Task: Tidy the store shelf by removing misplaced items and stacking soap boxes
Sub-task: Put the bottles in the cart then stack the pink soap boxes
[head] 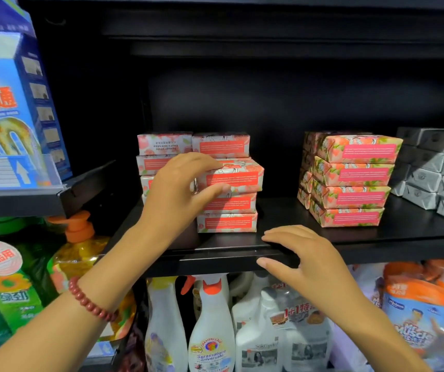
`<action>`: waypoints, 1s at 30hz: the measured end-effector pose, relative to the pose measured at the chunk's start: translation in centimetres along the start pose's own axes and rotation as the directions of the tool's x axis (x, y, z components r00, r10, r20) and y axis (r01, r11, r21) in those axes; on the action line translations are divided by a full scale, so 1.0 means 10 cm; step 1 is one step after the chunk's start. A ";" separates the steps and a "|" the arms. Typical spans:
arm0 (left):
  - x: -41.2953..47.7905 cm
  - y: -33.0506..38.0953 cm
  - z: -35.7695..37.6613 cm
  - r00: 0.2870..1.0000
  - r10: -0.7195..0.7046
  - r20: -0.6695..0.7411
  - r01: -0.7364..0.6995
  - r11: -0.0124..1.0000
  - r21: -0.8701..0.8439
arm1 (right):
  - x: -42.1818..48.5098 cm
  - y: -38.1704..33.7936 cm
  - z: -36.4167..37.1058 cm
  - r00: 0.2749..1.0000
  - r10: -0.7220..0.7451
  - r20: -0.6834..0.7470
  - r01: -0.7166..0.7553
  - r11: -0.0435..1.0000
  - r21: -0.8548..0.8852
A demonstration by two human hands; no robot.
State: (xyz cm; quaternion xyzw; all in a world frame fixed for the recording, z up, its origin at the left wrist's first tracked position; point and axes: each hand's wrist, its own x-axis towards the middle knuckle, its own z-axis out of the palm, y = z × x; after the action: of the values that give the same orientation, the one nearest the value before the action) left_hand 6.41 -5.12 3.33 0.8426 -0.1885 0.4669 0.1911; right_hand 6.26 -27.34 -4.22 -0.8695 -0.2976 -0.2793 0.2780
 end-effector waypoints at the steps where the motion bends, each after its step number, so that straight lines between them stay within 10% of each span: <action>1: 0.00 -0.01 0.00 1.000 -0.006 0.006 0.006 1.000 -0.002 | 0.00 -0.01 0.00 1.000 0.006 0.002 -0.006 1.000 0.000; 12: -0.08 0.00 -0.02 0.996 -0.080 0.038 0.080 0.997 0.018 | -0.01 -0.06 -0.04 1.000 0.016 0.026 -0.016 0.999 0.029; 21: -0.72 -0.26 -0.43 0.944 -0.300 0.136 0.284 0.950 0.128 | 0.48 -0.70 -0.18 0.929 -0.117 -0.350 0.186 0.968 0.169; 30: -0.92 -0.36 -0.48 0.895 -0.331 0.300 0.295 0.942 0.160 | 1.47 -1.45 0.37 0.967 -0.217 -0.135 0.227 0.972 0.065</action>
State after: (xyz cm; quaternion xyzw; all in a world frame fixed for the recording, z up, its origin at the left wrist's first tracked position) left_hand 0.20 1.60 -2.72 0.9360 -0.0529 0.2958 0.1836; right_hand 7.44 -9.95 7.39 -0.7993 -0.3858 -0.3517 0.2978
